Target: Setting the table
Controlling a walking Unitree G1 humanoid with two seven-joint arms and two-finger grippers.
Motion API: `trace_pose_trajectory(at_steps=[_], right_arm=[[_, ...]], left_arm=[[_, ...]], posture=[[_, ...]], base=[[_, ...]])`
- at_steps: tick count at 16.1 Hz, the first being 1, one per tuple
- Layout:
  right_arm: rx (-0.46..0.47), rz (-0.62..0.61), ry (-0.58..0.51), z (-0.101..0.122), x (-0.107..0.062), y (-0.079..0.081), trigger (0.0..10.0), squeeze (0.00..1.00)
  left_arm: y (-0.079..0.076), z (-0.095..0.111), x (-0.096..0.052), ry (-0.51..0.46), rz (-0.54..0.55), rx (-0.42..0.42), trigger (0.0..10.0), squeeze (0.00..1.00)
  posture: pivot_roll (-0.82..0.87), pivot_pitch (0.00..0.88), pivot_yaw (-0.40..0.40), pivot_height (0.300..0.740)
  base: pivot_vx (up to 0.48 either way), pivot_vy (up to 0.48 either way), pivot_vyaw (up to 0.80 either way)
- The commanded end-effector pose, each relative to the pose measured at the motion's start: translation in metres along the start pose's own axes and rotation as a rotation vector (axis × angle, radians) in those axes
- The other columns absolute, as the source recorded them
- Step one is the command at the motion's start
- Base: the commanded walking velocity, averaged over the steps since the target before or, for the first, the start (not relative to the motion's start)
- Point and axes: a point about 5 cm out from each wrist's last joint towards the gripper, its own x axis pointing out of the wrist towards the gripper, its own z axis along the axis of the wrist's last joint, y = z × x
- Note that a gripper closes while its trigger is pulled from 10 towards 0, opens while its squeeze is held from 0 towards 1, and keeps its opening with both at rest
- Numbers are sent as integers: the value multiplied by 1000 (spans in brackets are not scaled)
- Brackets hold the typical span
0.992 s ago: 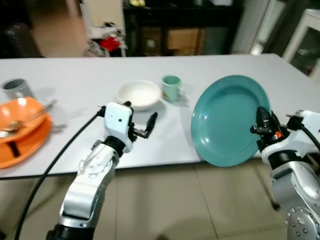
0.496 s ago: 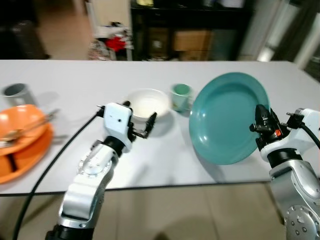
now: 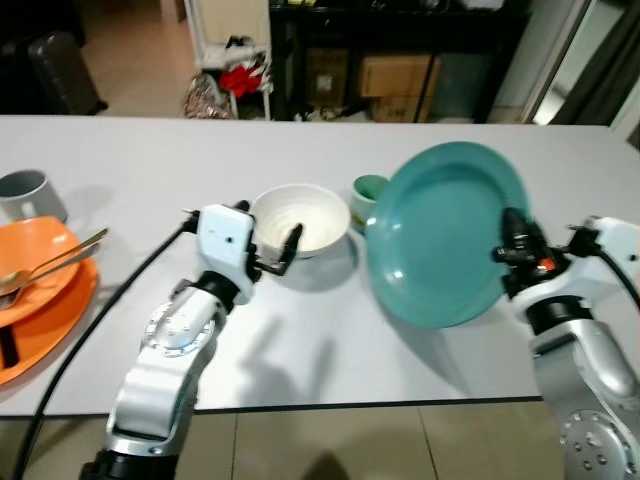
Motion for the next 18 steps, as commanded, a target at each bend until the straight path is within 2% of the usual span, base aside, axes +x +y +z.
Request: trace_pose_trajectory(at_steps=[1, 2, 5, 8, 9, 12, 15, 18], right_arm=[[15, 6, -47, 8, -1, 1, 10000, 0], [33, -1, -45, 8, -1, 1, 10000, 0], [194, -39, -28, 6, -1, -6, 10000, 0], [275, -27, 2, 4, -4, -12, 10000, 0], [349, 8, 73, -2, -11, -16, 10000, 0], [403, 9, 185, -10, -24, -31, 10000, 0], [463, 8, 241, -11, -38, -48, 10000, 0], [592, 1, 349, -24, -47, -56, 10000, 0]], left_arm=[[0, 3, 3, -3, -17, 7, 10000, 0], [-1, 4, 3, -3, -28, 8, 10000, 0], [-3, 5, 1, 12, -112, 26, 10000, 0], [0, 5, -1, 28, -158, 43, 10000, 0], [2, 5, -5, 46, -206, 49, 10000, 0], [3, 4, -14, 82, -306, 50, 10000, 0], [8, 0, -26, 134, -377, 65, 10000, 0], [6, -4, -34, 187, -454, 49, 10000, 0]], posture=[[-21, 0, -21, 740], [-21, 0, -21, 740], [-14, 0, -21, 740], [-13, 0, -21, 740], [-13, 0, -21, 740], [-16, 0, -16, 740], [-18, 0, -12, 740], [-21, 0, -10, 740]], base=[[0, 0, 0], [0, 0, 0], [0, 0, 0], [0, 0, 0], [0, 0, 0], [0, 0, 0], [0, 0, 0], [0, 0, 0]])
